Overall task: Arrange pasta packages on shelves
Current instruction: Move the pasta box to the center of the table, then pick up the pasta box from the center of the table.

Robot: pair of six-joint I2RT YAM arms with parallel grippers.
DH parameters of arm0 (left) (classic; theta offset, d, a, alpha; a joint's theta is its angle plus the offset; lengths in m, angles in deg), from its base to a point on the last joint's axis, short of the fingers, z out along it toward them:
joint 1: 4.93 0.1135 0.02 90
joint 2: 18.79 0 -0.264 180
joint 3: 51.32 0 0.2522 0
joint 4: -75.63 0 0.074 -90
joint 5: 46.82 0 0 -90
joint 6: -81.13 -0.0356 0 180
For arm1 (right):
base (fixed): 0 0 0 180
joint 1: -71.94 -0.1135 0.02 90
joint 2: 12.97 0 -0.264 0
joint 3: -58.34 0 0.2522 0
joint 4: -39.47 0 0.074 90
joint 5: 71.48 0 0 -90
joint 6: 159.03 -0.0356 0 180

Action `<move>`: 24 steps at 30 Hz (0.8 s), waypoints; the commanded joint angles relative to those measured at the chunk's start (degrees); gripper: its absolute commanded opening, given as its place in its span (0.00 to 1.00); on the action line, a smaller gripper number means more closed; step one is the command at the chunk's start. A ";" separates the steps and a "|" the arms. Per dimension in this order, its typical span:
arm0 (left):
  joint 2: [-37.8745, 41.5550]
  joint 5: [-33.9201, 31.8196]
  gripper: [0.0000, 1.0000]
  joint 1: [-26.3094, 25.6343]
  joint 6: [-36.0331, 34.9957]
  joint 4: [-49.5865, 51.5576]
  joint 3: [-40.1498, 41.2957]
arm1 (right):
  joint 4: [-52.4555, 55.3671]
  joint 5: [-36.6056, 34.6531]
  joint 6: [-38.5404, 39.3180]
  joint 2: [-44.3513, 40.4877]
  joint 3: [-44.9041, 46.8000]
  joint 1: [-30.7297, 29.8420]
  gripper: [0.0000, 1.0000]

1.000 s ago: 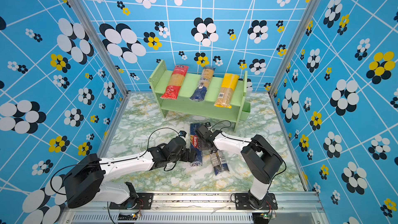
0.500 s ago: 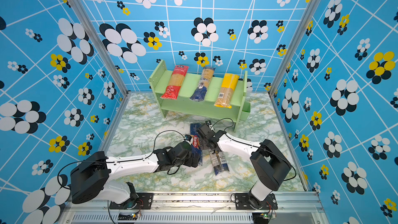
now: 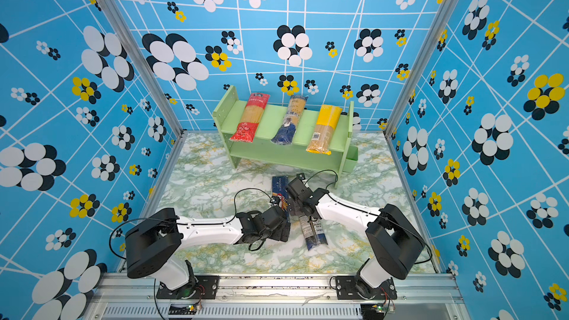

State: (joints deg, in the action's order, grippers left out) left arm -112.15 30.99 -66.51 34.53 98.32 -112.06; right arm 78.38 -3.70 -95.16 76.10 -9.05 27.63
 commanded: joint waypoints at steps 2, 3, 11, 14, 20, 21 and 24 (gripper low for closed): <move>0.19 -5.95 0.99 0.21 1.15 6.60 1.28 | 1.15 -0.39 0.11 -2.47 1.71 0.95 0.99; 0.59 -6.64 0.99 0.46 1.35 7.24 1.96 | 1.09 -0.41 0.11 -2.76 1.90 1.07 0.99; 7.70 -5.23 0.99 4.06 0.15 3.12 9.10 | 0.73 0.14 -0.30 -2.78 2.22 1.45 0.99; 8.11 -3.44 0.99 4.01 -2.24 -0.18 9.68 | 0.59 0.40 -0.28 -2.69 2.15 1.42 0.99; 6.85 -0.75 0.99 3.93 -6.70 -7.96 11.69 | 1.00 0.11 -0.24 -2.86 2.12 1.51 0.99; 6.88 -1.00 0.99 3.93 -7.20 -8.79 12.14 | 1.12 0.16 -0.30 -2.92 2.13 1.51 0.99; 7.43 -2.57 0.99 3.92 -8.05 -10.95 13.54 | 1.31 -0.10 -0.31 -3.12 2.34 1.65 0.99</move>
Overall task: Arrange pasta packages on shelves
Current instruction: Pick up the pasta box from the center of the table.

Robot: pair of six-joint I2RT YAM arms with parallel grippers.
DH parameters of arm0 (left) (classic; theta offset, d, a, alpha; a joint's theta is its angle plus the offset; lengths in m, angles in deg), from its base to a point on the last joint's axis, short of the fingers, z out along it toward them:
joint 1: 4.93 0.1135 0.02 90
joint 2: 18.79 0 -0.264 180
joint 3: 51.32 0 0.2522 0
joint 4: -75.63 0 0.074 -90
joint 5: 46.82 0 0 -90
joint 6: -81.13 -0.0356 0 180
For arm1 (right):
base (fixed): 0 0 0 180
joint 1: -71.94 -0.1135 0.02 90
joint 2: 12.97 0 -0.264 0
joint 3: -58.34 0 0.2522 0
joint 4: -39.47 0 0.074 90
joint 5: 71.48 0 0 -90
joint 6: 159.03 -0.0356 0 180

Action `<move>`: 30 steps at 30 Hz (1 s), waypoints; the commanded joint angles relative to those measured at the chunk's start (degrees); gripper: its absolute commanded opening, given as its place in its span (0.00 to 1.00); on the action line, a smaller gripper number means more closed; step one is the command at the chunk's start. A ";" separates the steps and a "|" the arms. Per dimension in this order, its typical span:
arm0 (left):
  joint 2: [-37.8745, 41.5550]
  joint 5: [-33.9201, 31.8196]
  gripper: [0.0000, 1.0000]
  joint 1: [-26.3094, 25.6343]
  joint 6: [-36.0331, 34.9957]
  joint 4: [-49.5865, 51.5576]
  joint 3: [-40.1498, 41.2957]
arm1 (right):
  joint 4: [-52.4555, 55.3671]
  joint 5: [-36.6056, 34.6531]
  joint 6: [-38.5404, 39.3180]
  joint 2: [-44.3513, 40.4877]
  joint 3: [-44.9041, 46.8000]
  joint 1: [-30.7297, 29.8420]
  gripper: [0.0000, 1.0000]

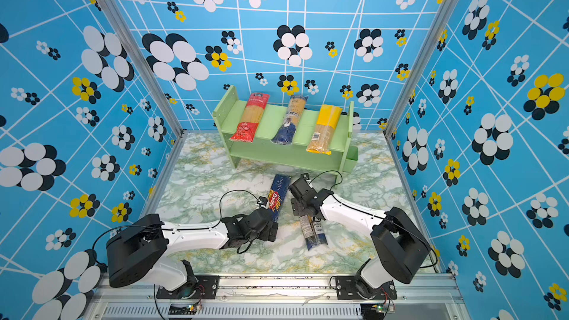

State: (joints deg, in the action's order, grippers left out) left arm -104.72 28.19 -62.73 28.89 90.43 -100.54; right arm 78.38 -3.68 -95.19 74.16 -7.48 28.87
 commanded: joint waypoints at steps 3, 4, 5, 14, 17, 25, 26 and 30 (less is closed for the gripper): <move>0.24 -1.38 1.00 0.14 -3.07 -3.18 2.12 | 1.29 -0.13 -0.13 -1.44 0.74 0.53 0.99; 0.17 -1.92 1.00 0.14 -3.09 -3.01 2.01 | 1.22 -0.14 -0.14 -1.44 0.74 0.53 0.99; 0.06 -2.14 0.99 0.23 -3.51 -2.82 1.91 | 1.24 -0.13 -0.13 -1.44 0.68 0.55 0.99; -1.94 -3.11 0.97 0.58 -5.58 -1.48 -0.54 | 1.25 0.04 -0.06 -1.44 0.71 0.77 0.99; -2.90 -2.68 0.95 0.67 -5.74 -1.21 -1.18 | 1.21 -0.09 0.05 -1.54 0.90 0.72 0.99; -3.54 -4.29 0.92 1.27 -5.48 1.18 -3.23 | 0.89 0.13 0.11 -1.26 1.05 0.79 0.99; -3.72 -4.48 0.90 1.29 -5.41 1.46 -3.41 | 0.91 0.13 0.06 -1.25 1.02 0.88 0.99; -4.31 -4.66 0.78 1.47 -5.41 2.38 -4.12 | 0.92 0.06 0.24 -1.22 0.82 0.97 0.99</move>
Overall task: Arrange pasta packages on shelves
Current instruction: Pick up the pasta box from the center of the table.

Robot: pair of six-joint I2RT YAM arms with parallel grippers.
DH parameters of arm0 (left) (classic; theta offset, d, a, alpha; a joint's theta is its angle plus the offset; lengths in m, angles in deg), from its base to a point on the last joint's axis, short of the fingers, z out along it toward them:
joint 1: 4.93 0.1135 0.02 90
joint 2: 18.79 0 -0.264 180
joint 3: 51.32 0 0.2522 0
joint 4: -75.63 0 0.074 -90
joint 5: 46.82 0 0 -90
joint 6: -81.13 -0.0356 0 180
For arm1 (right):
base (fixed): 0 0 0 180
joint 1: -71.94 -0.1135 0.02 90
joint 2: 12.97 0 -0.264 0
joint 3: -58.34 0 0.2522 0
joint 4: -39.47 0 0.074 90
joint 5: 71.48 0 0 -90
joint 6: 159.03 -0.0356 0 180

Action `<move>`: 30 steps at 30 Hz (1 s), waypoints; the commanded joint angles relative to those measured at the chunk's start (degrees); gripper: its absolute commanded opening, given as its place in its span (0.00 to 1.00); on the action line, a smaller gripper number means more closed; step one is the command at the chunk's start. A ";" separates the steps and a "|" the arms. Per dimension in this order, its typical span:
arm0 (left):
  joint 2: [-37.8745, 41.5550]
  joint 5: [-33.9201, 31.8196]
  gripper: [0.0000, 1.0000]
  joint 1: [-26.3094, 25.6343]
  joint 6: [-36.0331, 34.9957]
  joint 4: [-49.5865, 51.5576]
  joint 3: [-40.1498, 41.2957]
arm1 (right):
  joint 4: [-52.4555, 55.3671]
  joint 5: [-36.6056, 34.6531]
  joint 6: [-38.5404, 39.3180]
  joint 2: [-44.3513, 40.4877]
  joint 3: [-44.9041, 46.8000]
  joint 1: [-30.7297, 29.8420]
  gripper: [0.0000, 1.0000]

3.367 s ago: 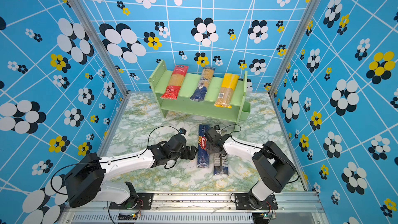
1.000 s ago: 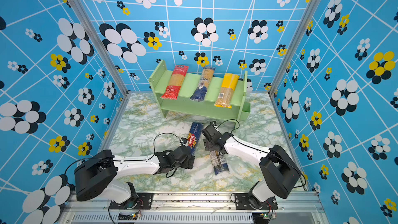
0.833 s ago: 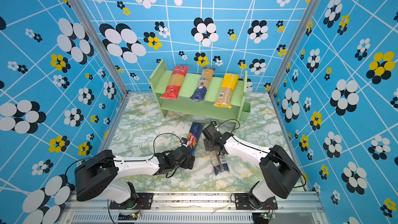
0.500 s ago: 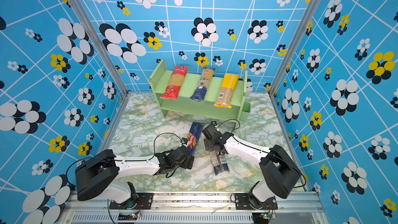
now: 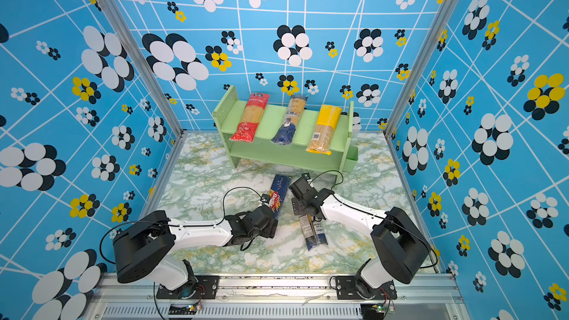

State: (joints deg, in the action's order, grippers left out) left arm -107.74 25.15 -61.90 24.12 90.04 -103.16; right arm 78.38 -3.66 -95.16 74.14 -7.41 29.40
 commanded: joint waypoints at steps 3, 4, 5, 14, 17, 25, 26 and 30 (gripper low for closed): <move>-1.57 -1.75 0.71 0.74 -0.77 2.96 -1.58 | 0.88 0.17 0.37 -1.10 0.66 0.45 0.99; -1.65 -1.92 0.70 0.72 -0.60 2.99 -1.55 | 0.89 0.20 0.34 -1.07 0.68 0.47 0.99; -1.76 -1.96 0.69 0.86 -0.45 2.96 -1.41 | 0.93 0.17 0.33 -1.07 0.66 0.54 0.99; -2.55 -1.88 0.52 1.80 0.10 3.05 -1.08 | 0.98 0.16 0.29 -1.15 0.65 0.62 0.99; -2.26 -1.85 0.44 1.91 0.13 2.72 -0.64 | 1.13 0.11 0.31 -1.15 0.71 0.62 0.99; -0.21 -1.67 0.00 2.70 0.45 1.38 1.47 | 1.18 0.08 0.18 -0.99 0.77 0.78 0.99; 0.14 -1.99 0.00 2.74 0.67 1.34 1.66 | 1.14 0.11 0.20 -0.98 0.77 0.77 0.99; 1.13 -2.40 0.00 3.18 0.82 2.40 1.67 | 1.15 0.01 0.20 -0.98 0.84 0.80 0.99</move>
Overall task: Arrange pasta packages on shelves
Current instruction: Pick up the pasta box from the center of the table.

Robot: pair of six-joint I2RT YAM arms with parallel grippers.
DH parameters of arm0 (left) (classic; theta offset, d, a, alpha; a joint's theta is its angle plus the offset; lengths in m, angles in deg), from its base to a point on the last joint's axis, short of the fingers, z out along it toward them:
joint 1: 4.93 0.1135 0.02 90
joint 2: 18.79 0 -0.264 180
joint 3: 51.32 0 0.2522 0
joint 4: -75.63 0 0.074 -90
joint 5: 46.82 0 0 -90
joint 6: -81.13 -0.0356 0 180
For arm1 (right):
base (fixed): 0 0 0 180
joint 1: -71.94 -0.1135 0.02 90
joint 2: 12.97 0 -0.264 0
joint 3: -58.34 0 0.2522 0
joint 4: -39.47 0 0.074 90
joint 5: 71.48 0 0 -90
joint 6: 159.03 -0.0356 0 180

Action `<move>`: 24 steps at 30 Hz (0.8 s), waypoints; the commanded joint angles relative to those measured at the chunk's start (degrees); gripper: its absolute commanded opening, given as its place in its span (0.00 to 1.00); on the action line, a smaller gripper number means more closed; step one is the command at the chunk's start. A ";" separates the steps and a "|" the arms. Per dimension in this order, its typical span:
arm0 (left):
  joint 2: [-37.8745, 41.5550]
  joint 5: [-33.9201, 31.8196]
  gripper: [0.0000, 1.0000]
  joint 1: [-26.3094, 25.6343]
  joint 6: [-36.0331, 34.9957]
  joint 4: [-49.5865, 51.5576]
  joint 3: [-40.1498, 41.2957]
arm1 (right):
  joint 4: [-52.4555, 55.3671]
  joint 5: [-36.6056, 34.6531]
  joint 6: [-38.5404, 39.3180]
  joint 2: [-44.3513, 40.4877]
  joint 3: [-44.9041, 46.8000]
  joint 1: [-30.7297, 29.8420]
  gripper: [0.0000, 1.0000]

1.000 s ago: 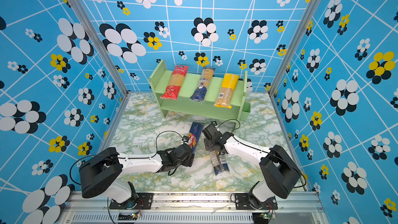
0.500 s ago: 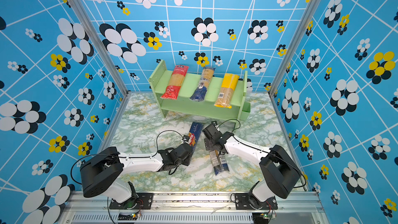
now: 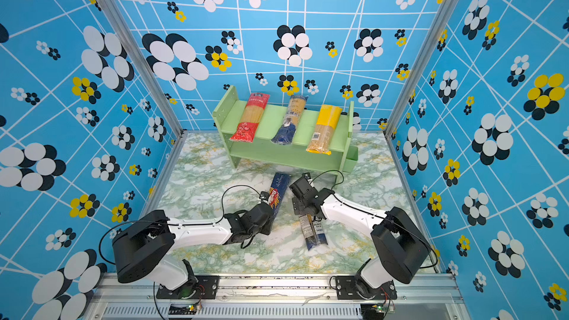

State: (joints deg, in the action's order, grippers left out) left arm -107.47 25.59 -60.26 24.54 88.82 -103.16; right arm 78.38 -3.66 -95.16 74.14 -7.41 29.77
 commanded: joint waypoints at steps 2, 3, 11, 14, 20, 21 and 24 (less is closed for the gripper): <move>1.60 -3.13 0.00 1.63 0.43 5.30 1.15 | 1.14 0.02 0.20 -0.98 0.88 0.42 0.99; 2.06 -3.26 0.00 1.63 0.43 6.32 0.67 | 1.22 0.01 0.18 -0.97 0.84 0.45 0.99; 10.66 -3.32 0.00 2.56 -0.67 13.07 -1.22 | 1.11 0.11 0.19 -0.76 0.75 0.54 0.99; 14.60 -2.55 0.00 3.46 -0.99 14.09 -0.70 | 1.04 0.11 0.20 -0.55 0.75 0.52 0.99; 20.86 0.37 0.00 5.61 -1.21 15.32 0.20 | 0.82 0.37 0.09 -0.01 0.70 0.58 0.99; 21.51 0.83 0.00 5.88 -1.18 15.86 0.03 | 0.86 0.42 0.06 -0.01 0.71 0.53 0.99; 23.39 1.50 0.00 6.17 -1.54 18.02 -1.01 | 0.83 0.32 0.07 -0.01 0.66 0.54 0.99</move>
State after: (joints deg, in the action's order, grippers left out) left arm -87.30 28.06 -54.55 24.21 108.97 -102.20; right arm 78.38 -3.64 -95.16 74.14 -7.41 29.88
